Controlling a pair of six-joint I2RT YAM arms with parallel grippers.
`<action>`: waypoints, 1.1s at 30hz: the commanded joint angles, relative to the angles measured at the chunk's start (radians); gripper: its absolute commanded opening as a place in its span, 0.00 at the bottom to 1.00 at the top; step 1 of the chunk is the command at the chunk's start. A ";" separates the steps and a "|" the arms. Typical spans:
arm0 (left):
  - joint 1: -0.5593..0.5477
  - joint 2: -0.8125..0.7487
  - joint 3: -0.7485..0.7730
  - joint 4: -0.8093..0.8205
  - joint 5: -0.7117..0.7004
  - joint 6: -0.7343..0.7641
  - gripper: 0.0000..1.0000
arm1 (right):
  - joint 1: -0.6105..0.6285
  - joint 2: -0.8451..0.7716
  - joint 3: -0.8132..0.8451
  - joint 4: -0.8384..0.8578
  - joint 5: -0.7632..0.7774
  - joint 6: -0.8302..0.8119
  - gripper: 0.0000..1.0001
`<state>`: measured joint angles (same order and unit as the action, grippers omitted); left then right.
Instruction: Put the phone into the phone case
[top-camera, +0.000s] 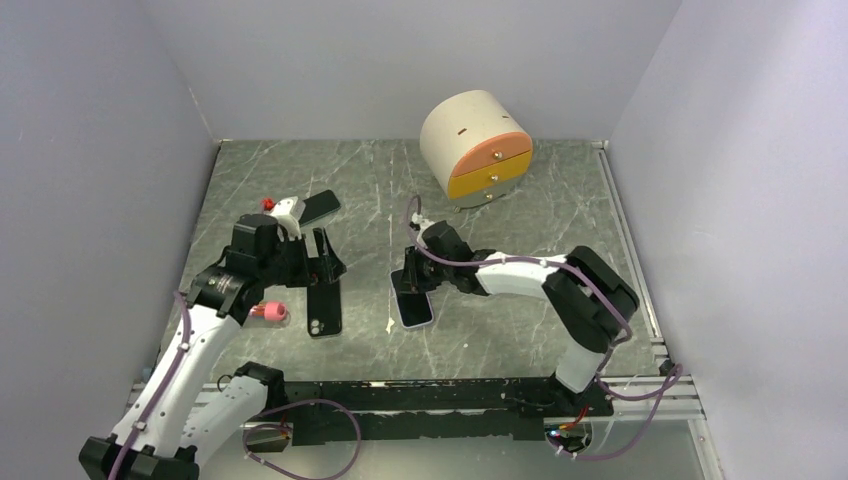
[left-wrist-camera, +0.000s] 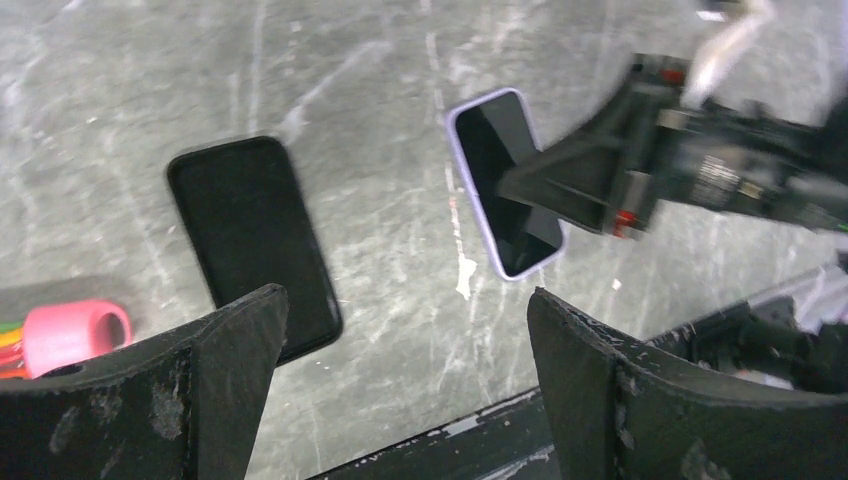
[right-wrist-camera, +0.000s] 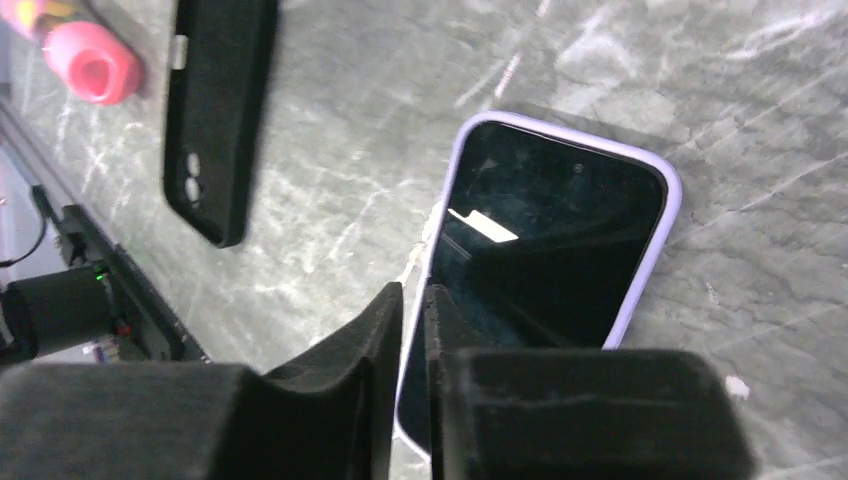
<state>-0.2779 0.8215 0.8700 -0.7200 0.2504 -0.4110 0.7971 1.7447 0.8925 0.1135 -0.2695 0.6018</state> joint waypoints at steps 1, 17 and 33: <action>0.000 0.059 0.044 -0.066 -0.210 -0.085 0.95 | 0.000 -0.147 0.015 0.006 0.005 -0.025 0.24; 0.017 0.519 0.026 -0.060 -0.347 -0.276 0.78 | 0.001 -0.555 -0.134 0.010 0.053 -0.034 0.99; 0.019 0.690 -0.010 -0.012 -0.436 -0.308 0.62 | -0.001 -0.683 -0.207 0.005 0.043 -0.049 0.99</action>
<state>-0.2630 1.4960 0.8654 -0.7559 -0.1501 -0.6979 0.7975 1.0977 0.7036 0.1028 -0.2356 0.5648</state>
